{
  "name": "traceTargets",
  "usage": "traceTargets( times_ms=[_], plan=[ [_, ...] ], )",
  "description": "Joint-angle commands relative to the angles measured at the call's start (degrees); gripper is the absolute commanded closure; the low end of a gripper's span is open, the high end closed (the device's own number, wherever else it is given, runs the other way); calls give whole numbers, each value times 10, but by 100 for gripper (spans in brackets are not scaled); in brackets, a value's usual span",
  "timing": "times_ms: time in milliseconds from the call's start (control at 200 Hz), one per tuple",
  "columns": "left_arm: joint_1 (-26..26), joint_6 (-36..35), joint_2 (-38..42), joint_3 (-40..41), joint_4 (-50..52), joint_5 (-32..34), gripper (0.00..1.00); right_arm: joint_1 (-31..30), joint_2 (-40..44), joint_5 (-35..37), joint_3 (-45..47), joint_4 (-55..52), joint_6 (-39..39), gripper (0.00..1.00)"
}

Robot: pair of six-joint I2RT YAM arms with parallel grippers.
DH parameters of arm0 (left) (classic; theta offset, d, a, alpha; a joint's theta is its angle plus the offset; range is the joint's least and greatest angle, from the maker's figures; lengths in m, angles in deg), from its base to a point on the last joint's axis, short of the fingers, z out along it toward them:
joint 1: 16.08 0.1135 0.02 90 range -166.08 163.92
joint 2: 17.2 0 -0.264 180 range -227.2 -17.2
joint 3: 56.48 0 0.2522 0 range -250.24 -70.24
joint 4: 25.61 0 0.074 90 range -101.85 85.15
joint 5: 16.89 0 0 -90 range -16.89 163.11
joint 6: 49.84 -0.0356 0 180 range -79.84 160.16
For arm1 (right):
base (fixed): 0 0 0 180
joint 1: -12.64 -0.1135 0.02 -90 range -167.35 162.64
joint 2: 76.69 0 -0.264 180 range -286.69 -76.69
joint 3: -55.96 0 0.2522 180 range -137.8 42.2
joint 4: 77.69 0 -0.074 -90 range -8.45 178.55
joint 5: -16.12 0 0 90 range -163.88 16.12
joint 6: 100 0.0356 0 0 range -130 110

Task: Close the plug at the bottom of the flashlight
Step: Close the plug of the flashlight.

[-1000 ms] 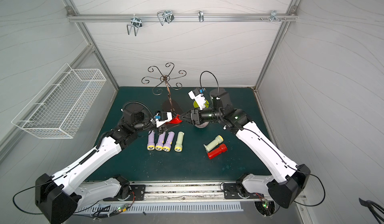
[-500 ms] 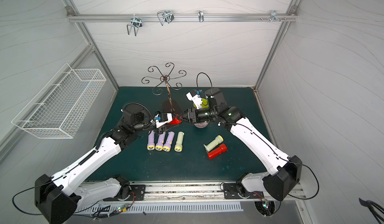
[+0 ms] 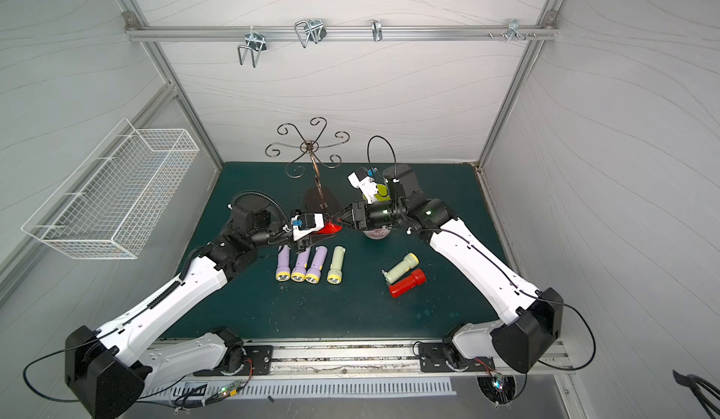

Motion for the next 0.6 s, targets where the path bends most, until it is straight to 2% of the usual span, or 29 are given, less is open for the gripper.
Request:
traceTargets(
  times_ms=[0, 225, 590],
  plan=[
    [-2, -18, 14, -7, -24, -1, 100, 0, -5, -12, 11, 12, 2, 60],
    [-2, -18, 18, -7, -28, 7, 100, 5, 2, -32, 41, 32, 18, 71],
    [-2, -10, 21, -9, -42, 24, 100, 10, 12, -43, 75, 38, 26, 75]
  ],
)
